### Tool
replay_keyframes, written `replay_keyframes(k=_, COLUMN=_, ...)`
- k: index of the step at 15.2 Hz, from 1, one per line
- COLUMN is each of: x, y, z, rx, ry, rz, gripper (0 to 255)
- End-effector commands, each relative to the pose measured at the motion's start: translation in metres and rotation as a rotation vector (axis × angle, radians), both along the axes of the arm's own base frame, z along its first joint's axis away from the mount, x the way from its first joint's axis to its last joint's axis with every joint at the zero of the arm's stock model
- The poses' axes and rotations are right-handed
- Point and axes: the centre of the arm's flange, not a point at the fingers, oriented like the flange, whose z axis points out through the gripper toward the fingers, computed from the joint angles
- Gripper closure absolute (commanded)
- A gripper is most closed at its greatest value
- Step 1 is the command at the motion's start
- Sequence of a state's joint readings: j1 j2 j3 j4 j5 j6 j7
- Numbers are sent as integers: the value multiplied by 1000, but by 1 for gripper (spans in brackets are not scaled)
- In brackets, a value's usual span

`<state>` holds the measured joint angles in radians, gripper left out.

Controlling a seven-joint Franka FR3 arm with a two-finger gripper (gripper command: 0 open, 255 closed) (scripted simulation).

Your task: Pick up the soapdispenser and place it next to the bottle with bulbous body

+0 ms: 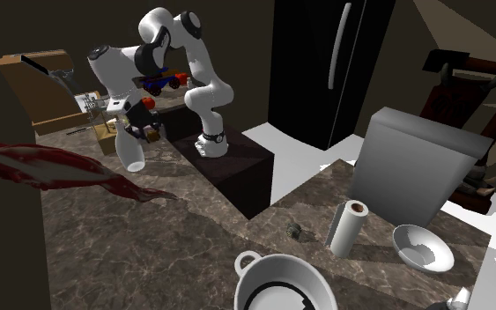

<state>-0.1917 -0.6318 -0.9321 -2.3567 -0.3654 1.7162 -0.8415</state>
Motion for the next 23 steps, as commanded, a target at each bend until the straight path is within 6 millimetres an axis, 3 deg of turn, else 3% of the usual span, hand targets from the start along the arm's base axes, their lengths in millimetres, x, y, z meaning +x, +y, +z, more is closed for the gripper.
replay_keyframes(k=1, x=-1, y=1, z=-11, rx=0, ry=0, rz=0, gripper=255)
replay_keyframes(k=23, x=-1, y=1, z=-127, rx=0, ry=0, rz=0, gripper=255)
